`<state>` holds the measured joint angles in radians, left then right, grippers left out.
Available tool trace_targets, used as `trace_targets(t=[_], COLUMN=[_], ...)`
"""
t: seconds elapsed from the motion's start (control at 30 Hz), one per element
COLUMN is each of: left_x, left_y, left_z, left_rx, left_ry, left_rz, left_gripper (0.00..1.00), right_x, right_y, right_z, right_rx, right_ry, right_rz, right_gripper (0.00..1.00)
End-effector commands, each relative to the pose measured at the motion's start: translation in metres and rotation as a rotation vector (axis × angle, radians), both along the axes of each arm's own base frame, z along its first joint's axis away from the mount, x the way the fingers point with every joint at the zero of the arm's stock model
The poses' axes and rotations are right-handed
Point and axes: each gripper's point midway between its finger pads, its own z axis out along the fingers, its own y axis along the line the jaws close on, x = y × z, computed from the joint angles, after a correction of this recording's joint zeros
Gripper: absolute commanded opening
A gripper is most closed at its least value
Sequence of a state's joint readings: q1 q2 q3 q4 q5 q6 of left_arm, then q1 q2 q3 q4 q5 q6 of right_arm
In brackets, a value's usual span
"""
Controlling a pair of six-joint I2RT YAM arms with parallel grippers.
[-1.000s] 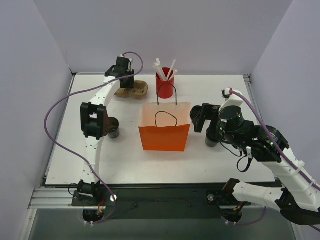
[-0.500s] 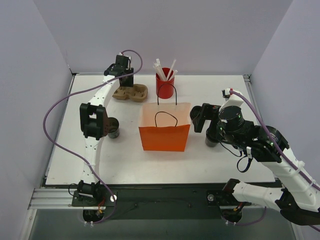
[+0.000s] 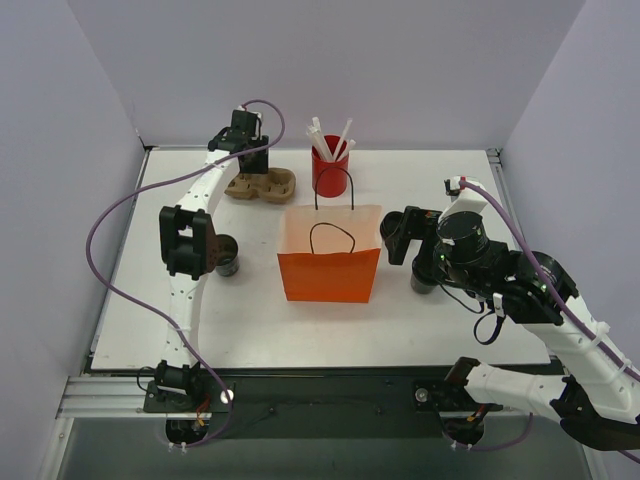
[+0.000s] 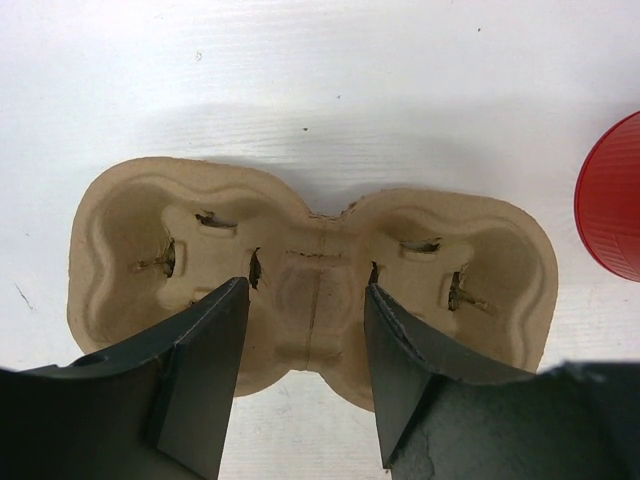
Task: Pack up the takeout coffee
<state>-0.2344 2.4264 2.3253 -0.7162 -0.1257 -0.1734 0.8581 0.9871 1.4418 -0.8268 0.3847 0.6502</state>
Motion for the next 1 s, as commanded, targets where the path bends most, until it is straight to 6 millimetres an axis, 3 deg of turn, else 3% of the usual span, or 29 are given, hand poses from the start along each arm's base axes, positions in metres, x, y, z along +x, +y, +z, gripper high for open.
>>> trace_targets(t=[0.0, 0.37, 0.97], left_x=[0.004, -0.001, -0.003], left_y=[0.003, 0.004, 0.0], left_z=[0.007, -0.012, -0.025], left_rx=[-0.015, -0.011, -0.036], left_ry=[-0.013, 0.026, 0.052], left_rz=[0.012, 0.02, 0.019], left_gripper=[0.59, 0.58, 0.57], right_x=[0.002, 0.004, 0.003], right_y=[-0.003, 0.0, -0.003], right_z=[0.006, 0.003, 0.005], right_rx=[0.005, -0.006, 0.002], right_ry=[-0.02, -0.011, -0.02], right_rz=[-0.015, -0.009, -0.012], right_gripper=[0.89, 0.89, 0.89])
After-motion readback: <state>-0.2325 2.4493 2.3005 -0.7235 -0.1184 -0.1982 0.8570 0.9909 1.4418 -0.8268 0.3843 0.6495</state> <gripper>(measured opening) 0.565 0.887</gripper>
